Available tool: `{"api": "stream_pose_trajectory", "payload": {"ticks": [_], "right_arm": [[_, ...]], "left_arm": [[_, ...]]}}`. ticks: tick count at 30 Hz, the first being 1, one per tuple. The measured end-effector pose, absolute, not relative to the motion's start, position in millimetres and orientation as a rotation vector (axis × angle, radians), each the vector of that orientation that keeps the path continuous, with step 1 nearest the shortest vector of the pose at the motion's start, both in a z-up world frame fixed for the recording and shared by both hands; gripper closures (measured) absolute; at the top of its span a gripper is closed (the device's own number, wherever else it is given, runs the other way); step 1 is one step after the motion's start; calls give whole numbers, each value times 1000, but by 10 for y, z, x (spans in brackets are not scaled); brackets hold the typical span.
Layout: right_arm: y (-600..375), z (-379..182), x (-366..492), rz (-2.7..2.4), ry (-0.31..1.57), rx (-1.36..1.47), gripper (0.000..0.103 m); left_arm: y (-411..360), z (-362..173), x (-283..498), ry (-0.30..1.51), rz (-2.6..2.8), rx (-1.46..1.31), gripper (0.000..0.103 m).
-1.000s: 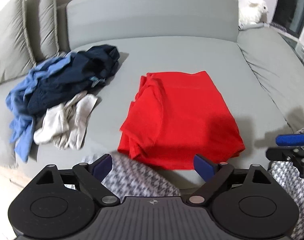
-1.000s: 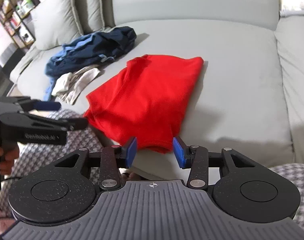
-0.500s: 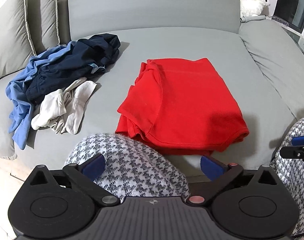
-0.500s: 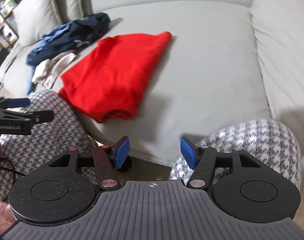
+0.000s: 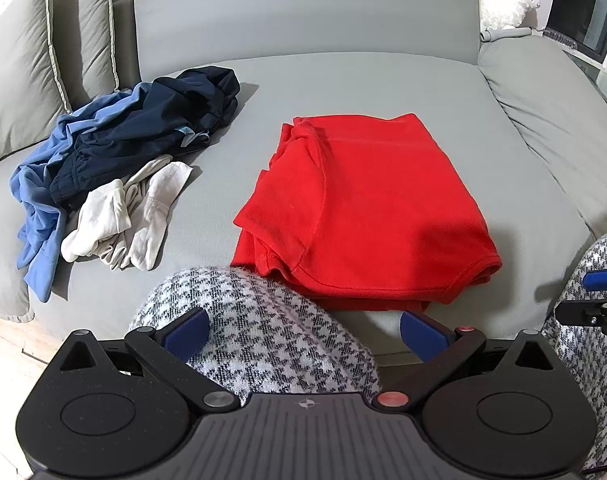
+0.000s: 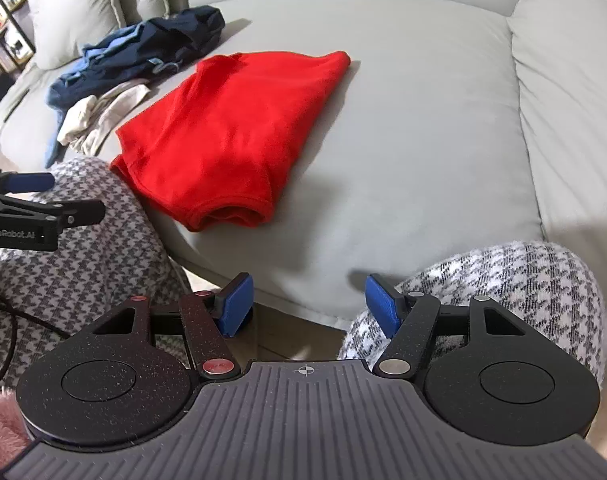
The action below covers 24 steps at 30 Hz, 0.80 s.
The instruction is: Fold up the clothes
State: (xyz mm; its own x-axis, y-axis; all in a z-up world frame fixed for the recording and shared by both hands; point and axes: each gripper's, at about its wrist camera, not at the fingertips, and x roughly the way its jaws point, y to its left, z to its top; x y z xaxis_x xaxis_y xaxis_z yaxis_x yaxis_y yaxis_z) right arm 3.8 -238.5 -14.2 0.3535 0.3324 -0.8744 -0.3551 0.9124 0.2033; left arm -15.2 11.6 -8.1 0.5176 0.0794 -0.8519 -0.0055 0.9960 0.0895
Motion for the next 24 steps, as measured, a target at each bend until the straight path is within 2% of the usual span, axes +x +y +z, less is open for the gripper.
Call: {"api": "stream_pose_trajectory", "payload": {"ticks": [24], "right_arm": [[-2341, -163, 52, 447, 1134, -32, 35]], "left_arm": [[176, -91, -156, 1016, 48, 64, 1]]}}
